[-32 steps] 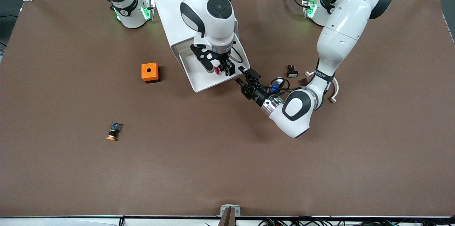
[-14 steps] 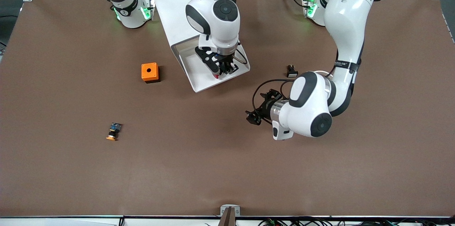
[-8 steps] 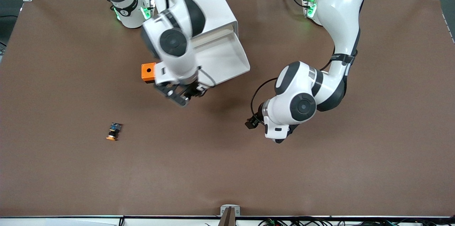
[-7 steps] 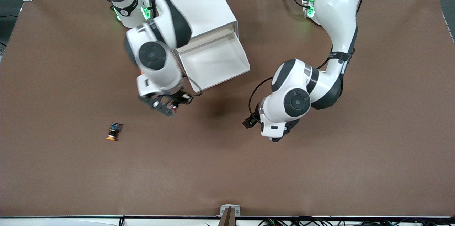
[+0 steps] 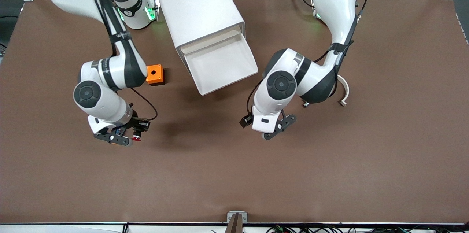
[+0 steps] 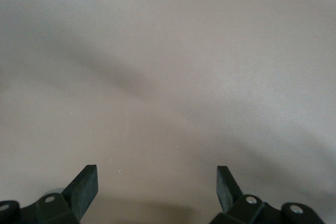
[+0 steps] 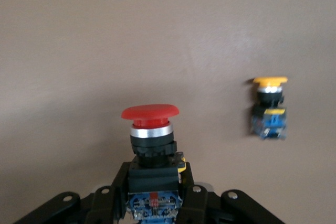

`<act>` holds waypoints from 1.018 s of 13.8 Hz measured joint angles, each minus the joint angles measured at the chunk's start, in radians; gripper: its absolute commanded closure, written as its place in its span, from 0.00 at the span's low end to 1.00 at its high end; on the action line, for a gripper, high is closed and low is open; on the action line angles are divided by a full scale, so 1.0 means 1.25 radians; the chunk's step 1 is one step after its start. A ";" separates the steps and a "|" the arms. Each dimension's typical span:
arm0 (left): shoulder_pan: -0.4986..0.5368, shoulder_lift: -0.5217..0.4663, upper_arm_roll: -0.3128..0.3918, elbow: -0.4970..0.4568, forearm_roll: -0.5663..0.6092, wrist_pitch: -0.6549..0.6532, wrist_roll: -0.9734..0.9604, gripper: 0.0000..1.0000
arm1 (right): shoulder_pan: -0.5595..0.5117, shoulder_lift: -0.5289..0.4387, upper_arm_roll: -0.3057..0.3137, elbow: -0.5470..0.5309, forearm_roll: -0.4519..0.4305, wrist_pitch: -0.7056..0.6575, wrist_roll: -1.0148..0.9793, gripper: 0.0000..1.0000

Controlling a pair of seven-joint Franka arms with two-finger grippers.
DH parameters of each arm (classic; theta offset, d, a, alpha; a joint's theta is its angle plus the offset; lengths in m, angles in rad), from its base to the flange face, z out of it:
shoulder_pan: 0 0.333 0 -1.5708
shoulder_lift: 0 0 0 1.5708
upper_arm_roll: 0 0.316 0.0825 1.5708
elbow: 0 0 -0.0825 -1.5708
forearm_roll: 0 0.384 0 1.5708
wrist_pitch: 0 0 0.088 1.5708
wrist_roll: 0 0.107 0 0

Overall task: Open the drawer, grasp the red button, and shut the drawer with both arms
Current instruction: 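Push drawer shut with the left gripper while the right gripper sets button down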

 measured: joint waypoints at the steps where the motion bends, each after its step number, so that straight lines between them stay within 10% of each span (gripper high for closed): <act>1: -0.012 0.000 0.000 -0.005 0.018 0.009 -0.009 0.01 | -0.015 0.013 0.000 -0.015 0.000 0.036 -0.026 1.00; 14: -0.148 0.003 -0.034 -0.095 0.027 0.057 -0.089 0.01 | -0.047 0.143 0.015 -0.037 0.059 0.208 -0.058 1.00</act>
